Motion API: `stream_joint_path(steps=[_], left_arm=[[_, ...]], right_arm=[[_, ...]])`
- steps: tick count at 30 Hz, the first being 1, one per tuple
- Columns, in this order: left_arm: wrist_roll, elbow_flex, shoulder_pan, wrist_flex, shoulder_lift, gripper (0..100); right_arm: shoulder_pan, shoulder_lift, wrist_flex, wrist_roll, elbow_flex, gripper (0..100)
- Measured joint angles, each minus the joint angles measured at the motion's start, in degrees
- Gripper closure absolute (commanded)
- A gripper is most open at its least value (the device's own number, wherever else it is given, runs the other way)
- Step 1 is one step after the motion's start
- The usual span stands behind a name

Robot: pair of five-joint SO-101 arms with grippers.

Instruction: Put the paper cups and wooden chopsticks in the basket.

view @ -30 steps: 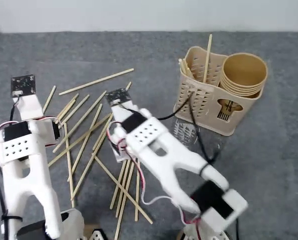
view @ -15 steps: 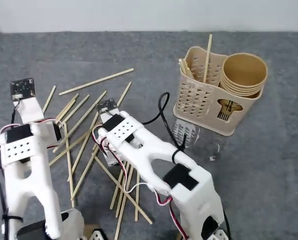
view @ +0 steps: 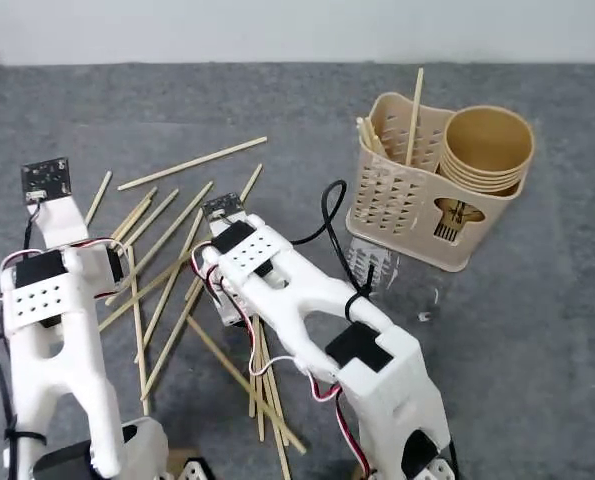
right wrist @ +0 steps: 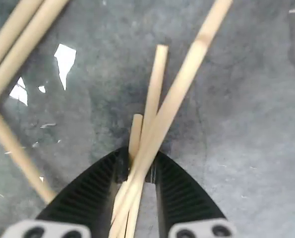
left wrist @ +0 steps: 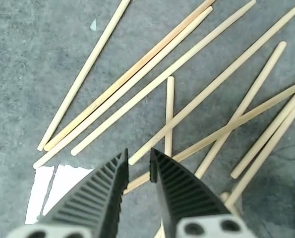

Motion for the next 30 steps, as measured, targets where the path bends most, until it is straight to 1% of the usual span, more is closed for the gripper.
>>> stream_joint_path(steps=[7, 14, 23, 30], left_arm=[[0.00, 0.00, 0.00, 0.00, 0.00, 93], [0.00, 0.00, 0.00, 0.00, 0.00, 93], [0.00, 0.00, 0.00, 0.00, 0.00, 93], [0.00, 0.00, 0.00, 0.00, 0.00, 93]], right_arm=[[2.64, -2.81, 5.36, 4.40, 1.14, 99.0], [6.07, -15.12, 8.62, 10.73, 1.14, 99.0], [10.46, -25.58, 8.44, 18.99, 1.14, 99.0], [11.78, -29.98, 4.04, 22.51, 1.14, 99.1]])
